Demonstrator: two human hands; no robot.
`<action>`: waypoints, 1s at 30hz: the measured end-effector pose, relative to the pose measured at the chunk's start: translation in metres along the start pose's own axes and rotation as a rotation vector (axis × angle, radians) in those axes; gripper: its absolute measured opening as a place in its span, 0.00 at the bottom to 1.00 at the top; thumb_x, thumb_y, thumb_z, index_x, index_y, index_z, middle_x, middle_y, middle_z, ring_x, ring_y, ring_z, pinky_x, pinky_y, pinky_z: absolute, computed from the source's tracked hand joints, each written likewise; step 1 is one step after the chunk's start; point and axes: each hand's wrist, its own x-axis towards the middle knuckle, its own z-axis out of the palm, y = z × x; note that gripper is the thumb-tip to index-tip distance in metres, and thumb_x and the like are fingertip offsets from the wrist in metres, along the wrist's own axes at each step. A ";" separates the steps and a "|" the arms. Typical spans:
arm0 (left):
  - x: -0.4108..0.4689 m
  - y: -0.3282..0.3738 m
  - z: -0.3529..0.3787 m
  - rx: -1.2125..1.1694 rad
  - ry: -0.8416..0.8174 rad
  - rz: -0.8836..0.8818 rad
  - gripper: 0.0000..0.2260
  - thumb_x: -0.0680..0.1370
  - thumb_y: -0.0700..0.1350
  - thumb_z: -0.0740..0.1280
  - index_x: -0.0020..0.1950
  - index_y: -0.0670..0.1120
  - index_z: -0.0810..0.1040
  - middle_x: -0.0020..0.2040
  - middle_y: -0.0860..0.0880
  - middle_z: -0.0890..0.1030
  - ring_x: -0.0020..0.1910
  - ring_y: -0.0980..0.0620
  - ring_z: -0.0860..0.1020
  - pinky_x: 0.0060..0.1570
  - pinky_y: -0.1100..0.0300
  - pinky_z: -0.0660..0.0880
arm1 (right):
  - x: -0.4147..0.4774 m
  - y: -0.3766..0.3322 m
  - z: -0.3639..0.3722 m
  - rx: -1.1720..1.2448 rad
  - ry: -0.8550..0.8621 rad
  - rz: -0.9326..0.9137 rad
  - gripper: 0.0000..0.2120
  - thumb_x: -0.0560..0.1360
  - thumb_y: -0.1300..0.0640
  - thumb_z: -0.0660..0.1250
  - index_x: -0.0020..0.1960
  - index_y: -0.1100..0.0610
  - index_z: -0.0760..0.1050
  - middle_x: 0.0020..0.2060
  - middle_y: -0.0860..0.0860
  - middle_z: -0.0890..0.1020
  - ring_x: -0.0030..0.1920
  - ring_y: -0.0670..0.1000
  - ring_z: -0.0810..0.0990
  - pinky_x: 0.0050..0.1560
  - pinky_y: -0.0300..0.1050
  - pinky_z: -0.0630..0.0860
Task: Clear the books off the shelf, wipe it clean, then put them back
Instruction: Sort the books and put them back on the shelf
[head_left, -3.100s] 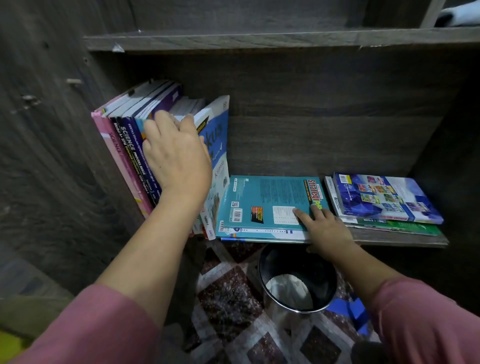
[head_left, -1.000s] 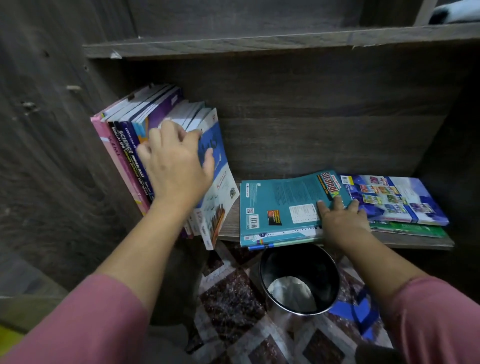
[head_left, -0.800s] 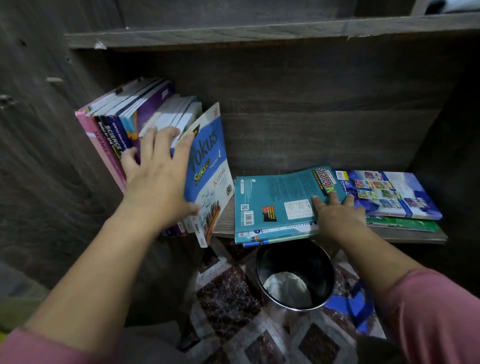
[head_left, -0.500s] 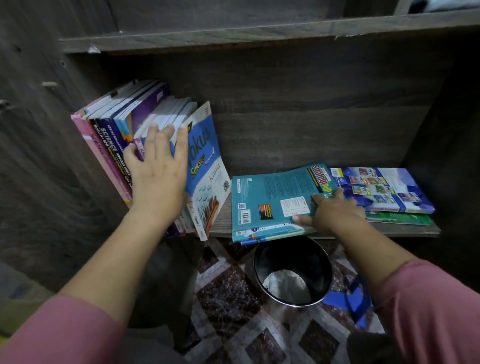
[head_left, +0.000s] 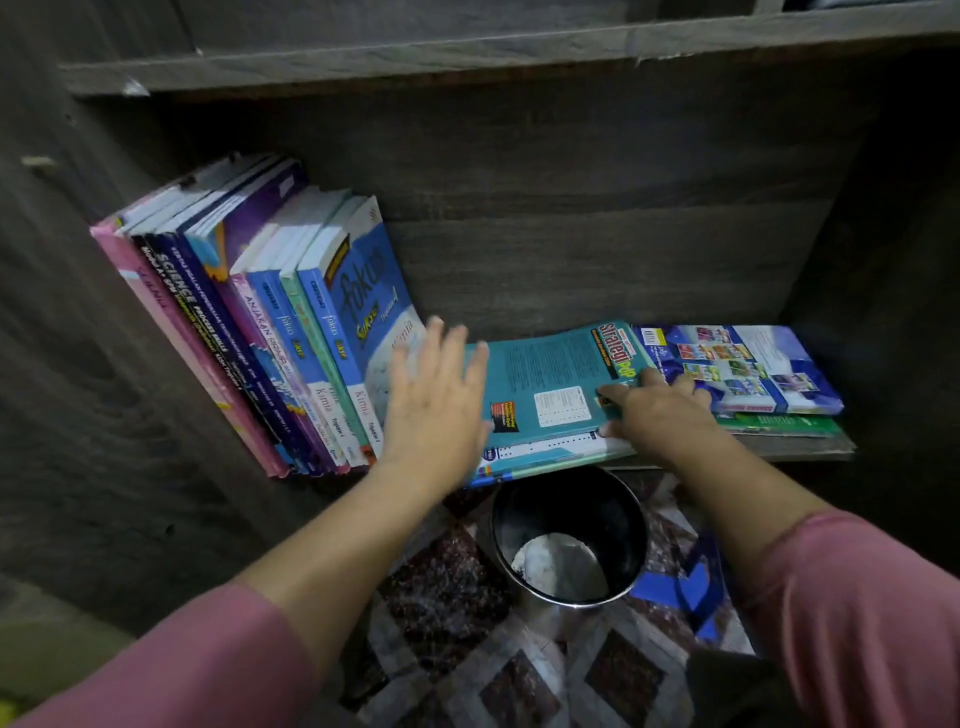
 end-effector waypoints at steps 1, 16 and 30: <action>-0.001 0.005 0.010 -0.013 -0.055 0.058 0.34 0.77 0.59 0.63 0.78 0.47 0.55 0.75 0.43 0.59 0.77 0.41 0.50 0.71 0.41 0.51 | -0.001 0.002 0.002 -0.025 0.020 -0.019 0.27 0.78 0.38 0.59 0.75 0.40 0.59 0.70 0.56 0.64 0.65 0.63 0.64 0.64 0.58 0.64; 0.009 0.012 0.013 -0.413 -0.151 -0.126 0.15 0.79 0.54 0.63 0.58 0.45 0.73 0.49 0.43 0.81 0.49 0.40 0.80 0.45 0.52 0.75 | -0.021 -0.022 -0.023 0.353 0.777 -0.502 0.19 0.76 0.68 0.62 0.65 0.58 0.74 0.64 0.55 0.72 0.64 0.53 0.66 0.60 0.53 0.73; -0.012 -0.066 -0.060 -0.474 0.313 -0.391 0.46 0.74 0.43 0.72 0.79 0.52 0.41 0.62 0.42 0.68 0.39 0.49 0.67 0.37 0.53 0.66 | -0.018 -0.033 -0.012 0.207 0.180 -0.417 0.16 0.78 0.54 0.62 0.64 0.46 0.74 0.67 0.49 0.71 0.66 0.54 0.71 0.66 0.51 0.69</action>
